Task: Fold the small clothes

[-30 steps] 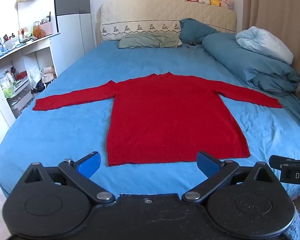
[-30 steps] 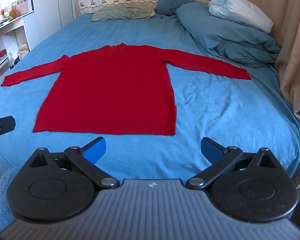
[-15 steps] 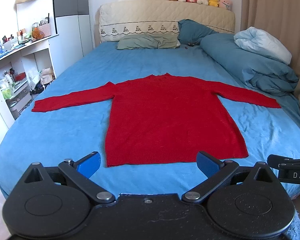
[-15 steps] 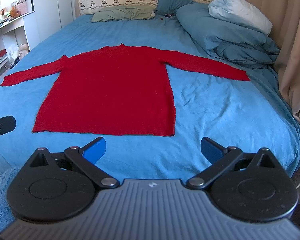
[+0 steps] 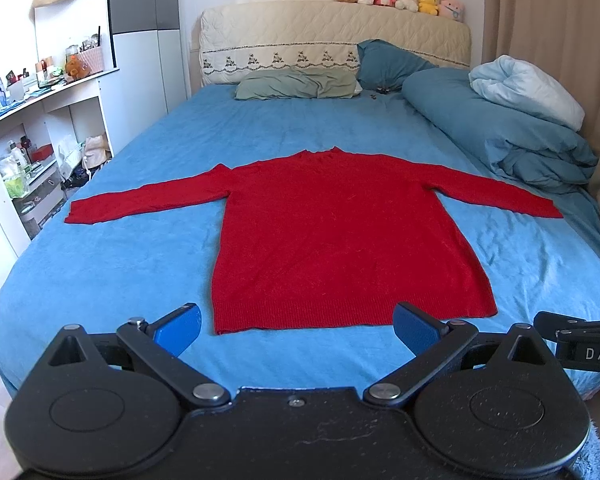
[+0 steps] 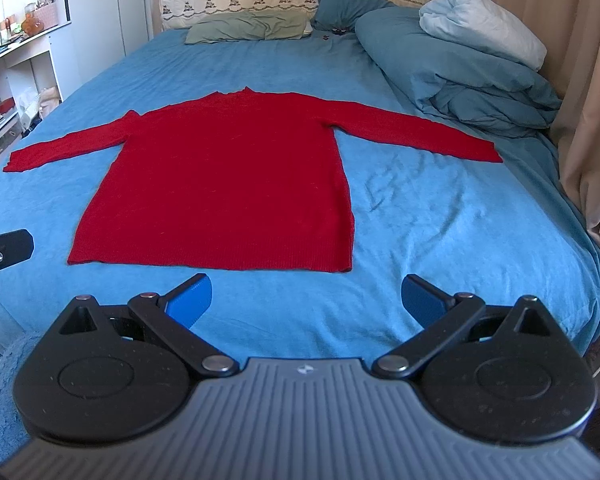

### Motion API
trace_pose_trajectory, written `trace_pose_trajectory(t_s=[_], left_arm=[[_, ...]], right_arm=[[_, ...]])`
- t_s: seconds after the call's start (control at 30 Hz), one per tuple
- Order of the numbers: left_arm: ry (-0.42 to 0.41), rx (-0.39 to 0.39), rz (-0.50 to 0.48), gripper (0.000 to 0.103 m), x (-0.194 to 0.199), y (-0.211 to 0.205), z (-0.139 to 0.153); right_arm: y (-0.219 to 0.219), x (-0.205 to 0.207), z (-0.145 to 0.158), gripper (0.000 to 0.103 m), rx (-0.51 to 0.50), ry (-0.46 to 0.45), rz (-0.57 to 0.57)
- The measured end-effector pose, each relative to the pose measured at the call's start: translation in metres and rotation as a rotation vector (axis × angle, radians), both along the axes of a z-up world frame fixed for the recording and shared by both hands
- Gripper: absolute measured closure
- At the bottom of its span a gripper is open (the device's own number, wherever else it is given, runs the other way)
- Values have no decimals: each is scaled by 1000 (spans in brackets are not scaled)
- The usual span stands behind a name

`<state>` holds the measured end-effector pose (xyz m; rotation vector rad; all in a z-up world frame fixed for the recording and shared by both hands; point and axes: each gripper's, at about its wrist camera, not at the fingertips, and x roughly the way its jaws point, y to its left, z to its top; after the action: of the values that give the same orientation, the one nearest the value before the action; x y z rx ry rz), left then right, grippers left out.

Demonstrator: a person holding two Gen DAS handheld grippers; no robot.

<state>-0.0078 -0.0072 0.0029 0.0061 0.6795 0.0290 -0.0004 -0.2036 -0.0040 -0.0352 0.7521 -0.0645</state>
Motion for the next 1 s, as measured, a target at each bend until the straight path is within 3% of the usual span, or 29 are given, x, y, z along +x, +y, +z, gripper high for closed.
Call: trace_pose_trajectory(t_s=[1.0], left_arm=[[2, -1, 4, 0, -1, 1, 2]], right_arm=[[5, -2, 4, 0, 11, -7, 10]])
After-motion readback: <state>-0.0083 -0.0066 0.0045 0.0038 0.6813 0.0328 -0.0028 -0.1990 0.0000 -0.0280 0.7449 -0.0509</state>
